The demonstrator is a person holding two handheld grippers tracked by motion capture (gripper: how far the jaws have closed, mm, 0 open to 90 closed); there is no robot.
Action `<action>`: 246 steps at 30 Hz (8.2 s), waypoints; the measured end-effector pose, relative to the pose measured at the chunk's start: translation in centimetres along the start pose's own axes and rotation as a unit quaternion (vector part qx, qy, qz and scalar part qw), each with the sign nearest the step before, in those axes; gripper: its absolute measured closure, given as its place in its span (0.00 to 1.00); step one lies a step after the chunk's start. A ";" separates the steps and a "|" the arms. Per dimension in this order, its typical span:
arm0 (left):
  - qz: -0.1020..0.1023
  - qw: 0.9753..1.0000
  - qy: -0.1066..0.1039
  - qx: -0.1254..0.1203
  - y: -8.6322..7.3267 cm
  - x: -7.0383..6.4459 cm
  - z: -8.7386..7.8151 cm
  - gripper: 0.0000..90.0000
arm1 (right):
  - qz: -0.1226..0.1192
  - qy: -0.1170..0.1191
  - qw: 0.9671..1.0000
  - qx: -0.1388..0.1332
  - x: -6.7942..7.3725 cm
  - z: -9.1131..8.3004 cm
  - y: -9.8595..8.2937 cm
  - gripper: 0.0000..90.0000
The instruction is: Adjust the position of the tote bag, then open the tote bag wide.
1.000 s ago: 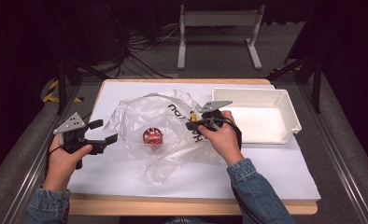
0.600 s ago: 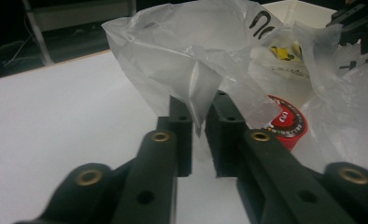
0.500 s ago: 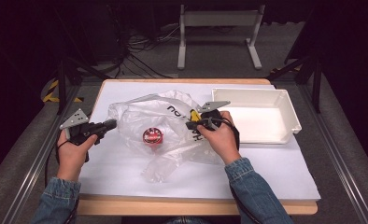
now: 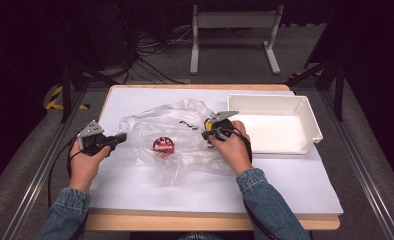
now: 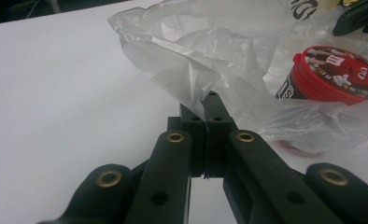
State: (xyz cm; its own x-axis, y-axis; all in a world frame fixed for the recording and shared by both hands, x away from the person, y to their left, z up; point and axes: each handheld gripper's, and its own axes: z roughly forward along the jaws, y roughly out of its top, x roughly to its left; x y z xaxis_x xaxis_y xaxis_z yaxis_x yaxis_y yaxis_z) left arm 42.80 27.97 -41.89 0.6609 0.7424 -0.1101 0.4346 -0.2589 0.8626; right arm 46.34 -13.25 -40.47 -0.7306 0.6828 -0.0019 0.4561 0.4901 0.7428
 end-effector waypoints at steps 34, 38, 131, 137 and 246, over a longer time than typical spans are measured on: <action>-0.019 0.997 0.006 0.071 -2.3 0.9 0.7 0.98 | -0.048 -0.036 0.993 0.104 0.9 1.7 -0.5 0.94; -0.016 0.998 -0.016 0.057 -2.1 0.6 0.5 0.88 | -0.038 -0.027 0.995 0.084 0.9 1.3 -0.4 0.78; -0.024 0.998 0.004 -0.053 0.3 -1.4 -7.9 0.13 | -0.130 0.179 0.975 -0.036 6.1 5.6 2.0 0.16; -0.024 0.998 0.003 -0.052 0.3 -1.3 -7.7 0.13 | -0.130 0.185 0.973 -0.040 6.4 6.0 2.2 0.16; -0.019 0.999 -0.015 -0.047 1.0 -1.3 -6.2 0.13 | -0.141 0.147 0.970 -0.136 6.9 -6.7 10.1 0.28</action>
State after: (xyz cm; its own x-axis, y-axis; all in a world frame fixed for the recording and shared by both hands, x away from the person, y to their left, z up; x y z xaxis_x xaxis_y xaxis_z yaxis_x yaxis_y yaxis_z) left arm 38.55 30.54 -37.77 0.6635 0.7316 -0.1565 0.4007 -0.1708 0.9001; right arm 42.52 -7.18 -28.47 -0.9380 0.3398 -0.0691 0.0962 0.4465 0.8896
